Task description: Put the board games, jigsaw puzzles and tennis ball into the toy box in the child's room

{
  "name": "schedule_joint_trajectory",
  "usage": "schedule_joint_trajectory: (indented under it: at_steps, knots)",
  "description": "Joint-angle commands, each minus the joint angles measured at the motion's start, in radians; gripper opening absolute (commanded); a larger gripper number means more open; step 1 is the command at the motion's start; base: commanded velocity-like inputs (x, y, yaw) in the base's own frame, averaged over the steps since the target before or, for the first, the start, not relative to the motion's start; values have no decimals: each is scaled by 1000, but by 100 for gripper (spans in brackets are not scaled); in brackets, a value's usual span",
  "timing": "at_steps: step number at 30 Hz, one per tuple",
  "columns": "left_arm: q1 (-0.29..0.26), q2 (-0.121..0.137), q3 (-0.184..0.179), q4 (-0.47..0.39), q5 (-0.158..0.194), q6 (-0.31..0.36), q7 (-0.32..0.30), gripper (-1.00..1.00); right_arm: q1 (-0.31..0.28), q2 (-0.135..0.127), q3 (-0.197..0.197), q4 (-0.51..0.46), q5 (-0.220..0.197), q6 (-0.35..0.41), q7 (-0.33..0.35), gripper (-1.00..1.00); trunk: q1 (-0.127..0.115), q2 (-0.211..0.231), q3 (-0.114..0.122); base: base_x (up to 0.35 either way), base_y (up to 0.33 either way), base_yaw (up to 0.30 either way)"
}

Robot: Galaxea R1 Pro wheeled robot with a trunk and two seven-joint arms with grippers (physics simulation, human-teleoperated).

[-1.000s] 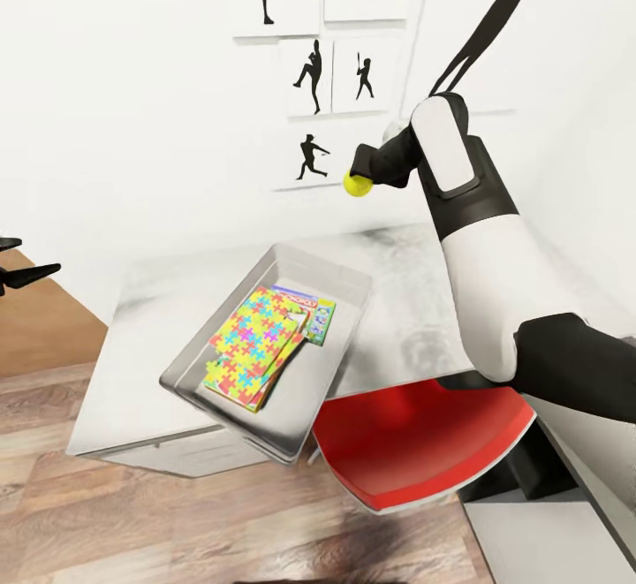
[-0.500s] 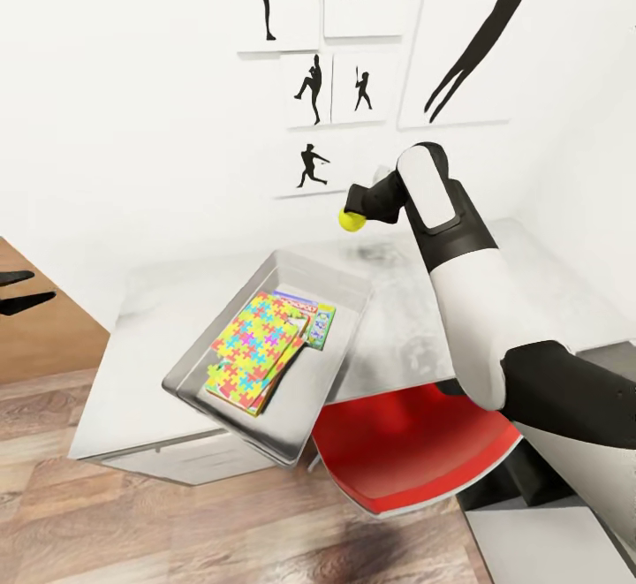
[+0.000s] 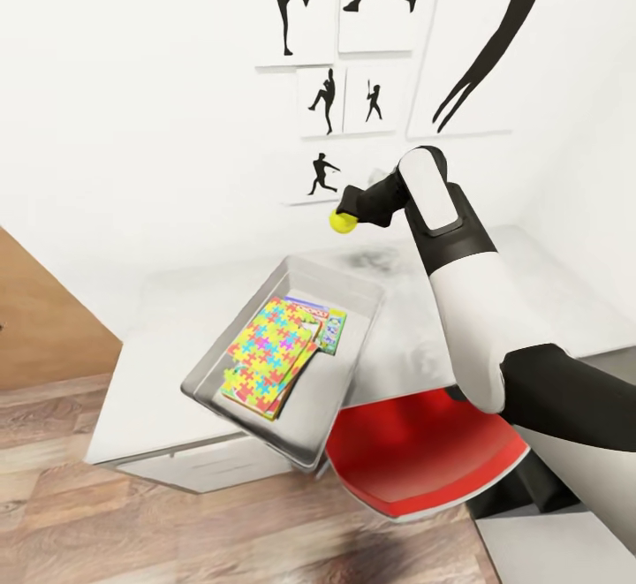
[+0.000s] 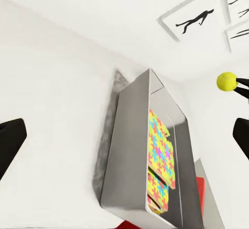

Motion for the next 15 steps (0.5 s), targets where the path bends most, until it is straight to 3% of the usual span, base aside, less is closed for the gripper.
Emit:
schedule_joint_trajectory:
  at_steps: [1, 10, 15]
  knots:
    - [-2, 3, -9, 6, 5, 6, -5, 100, -1, 0, 1, 0, -11, 2, -10, -100, 1, -2, 0, 0, 89, 30]
    - [-2, -2, -54, 19, 5, 0, -5, 100, 1, 0, 1, 4, -16, 2, -10, -100, 1, -2, 14, -69, 81, 56]
    - [-2, -12, -69, 33, 5, -1, -5, 100, 43, 0, 8, 6, -18, 7, -10, -100, 1, -2, 22, -42, 34, 93]
